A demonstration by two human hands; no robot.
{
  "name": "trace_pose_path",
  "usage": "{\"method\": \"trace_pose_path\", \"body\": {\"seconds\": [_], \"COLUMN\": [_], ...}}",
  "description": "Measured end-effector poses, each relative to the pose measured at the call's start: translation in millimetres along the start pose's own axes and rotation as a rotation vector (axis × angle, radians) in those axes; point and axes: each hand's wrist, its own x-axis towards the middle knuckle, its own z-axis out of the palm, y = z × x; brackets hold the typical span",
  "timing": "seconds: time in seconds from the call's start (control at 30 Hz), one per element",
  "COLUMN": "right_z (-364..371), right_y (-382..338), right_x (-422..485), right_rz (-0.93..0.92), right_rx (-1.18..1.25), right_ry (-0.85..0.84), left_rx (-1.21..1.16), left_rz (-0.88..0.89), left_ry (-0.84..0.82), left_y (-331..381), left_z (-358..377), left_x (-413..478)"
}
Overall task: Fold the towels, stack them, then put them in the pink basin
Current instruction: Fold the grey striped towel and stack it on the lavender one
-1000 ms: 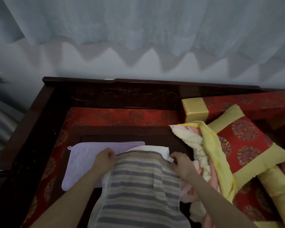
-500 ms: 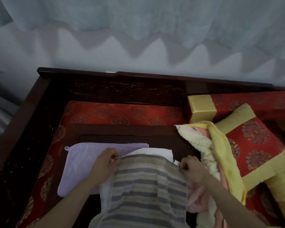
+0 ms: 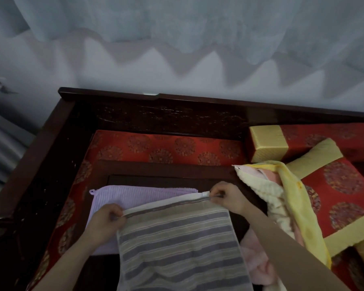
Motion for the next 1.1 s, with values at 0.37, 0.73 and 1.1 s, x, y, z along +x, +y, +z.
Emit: {"method": "trace_pose_path", "body": {"seconds": [0.37, 0.73, 1.1], "right_z": [15.0, -10.9, -55.2], "right_y": [20.0, 8.6, -42.6], "right_x": [10.4, 5.0, -66.0], "right_rz": [0.037, -0.094, -0.287], "right_rx": [-0.222, -0.144, -0.085], "right_ry": [0.007, 0.298, 0.384], "left_rx": [0.109, -0.139, 0.278], "left_rz": [0.125, 0.247, 0.632], "left_ry": [-0.101, 0.093, -0.095], "left_y": [-0.6, 44.0, 103.7], "left_z": [-3.8, -23.2, -84.1], "left_x": [33.7, 29.2, -25.4]}}
